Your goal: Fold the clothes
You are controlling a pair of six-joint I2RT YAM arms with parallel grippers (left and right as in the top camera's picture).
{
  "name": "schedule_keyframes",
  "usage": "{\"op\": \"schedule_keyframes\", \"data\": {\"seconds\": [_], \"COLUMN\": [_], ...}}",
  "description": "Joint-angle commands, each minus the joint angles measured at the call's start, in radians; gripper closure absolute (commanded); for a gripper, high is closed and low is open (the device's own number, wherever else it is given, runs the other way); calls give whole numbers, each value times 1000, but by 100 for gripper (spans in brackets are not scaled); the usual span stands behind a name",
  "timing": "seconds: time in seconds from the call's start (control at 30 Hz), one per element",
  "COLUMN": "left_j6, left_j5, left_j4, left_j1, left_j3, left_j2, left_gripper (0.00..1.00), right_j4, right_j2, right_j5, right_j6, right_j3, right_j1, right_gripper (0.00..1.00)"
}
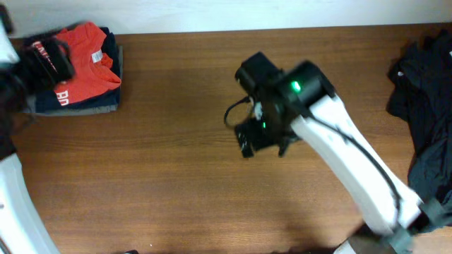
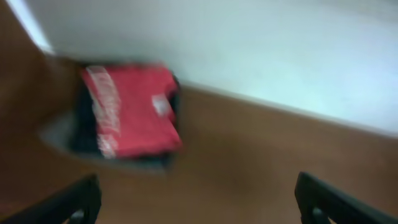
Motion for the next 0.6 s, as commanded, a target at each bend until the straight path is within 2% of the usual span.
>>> {"op": "schedule_keyframes", "data": {"seconds": [0.0,0.1,0.2,0.37,0.57], "left_j6": [63,127,128,42,37], "left_j5": [105,105,130,150,231], "left_j4": [-115,-217,-231,-68,94], "left_j1": [-36,-80,-131,-197,-205], "left_j3": [-8,-31,-109,-367,-715], "left_j2": [-53,-121,-238,-551,-886], "left_gripper": [1,1,1,1,1], "right_j4": [-8,-8,-8,-7,-7], "right_j2": [-113,-195,-270,-412,-583], "right_j5": [-6,13,74,181,213], "right_j6": [13,37,107,143,173], "right_j3": [5,5,5,5,-20], "right_j1": [73,127,159,172,172], "right_gripper": [1,1,1,1,1]}}
